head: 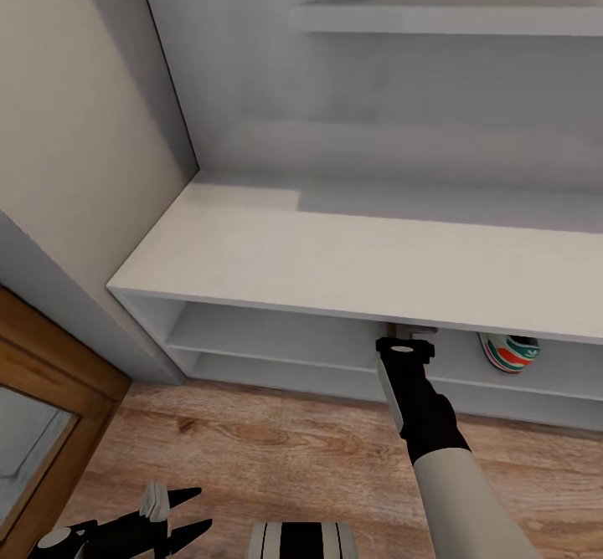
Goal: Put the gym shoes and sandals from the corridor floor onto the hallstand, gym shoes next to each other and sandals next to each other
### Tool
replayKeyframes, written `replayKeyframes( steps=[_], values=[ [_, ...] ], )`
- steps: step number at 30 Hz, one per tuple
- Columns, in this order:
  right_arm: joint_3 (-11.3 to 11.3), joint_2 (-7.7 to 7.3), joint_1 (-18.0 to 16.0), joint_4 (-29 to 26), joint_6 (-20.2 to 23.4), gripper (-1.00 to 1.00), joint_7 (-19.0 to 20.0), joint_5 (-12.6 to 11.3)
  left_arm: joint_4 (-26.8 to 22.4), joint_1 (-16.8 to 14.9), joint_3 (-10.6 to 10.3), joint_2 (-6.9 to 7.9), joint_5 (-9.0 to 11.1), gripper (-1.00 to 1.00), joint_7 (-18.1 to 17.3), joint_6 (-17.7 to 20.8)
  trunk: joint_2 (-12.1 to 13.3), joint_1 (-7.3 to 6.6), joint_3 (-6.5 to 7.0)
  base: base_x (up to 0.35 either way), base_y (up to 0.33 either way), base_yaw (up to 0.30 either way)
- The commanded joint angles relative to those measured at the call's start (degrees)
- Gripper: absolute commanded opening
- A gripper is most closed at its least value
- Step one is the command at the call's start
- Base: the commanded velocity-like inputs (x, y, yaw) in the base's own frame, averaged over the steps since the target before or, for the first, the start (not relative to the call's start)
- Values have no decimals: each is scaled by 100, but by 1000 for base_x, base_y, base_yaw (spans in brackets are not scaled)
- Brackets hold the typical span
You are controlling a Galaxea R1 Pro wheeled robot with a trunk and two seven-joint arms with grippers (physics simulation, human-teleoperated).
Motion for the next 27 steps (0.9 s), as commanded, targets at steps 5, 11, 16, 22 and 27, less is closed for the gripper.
replayKeyframes(
  steps=[5,11,16,22,27],
  values=[
    [-10,5,-2,1,48,100,20,59,5,-3,6,-3,4,100,-12,-58,-2,-1,-4,-32,0,0],
    [-10,5,-2,2,48,100,20,59,5,-3,7,1,4,100,-12,-57,-2,-1,-4,-227,0,0],
    [-10,5,-2,3,48,100,20,59,5,-3,15,4,5,100,-12,-57,-2,-1,-4,-320,0,0],
    [-10,5,5,11,48,100,23,59,5,-3,24,5,10,100,-20,-57,-2,-1,-4,-335,0,0],
    [-10,5,13,12,48,100,26,59,5,-3,24,5,15,100,-21,-57,-2,-1,-4,-336,0,0]
  ],
)
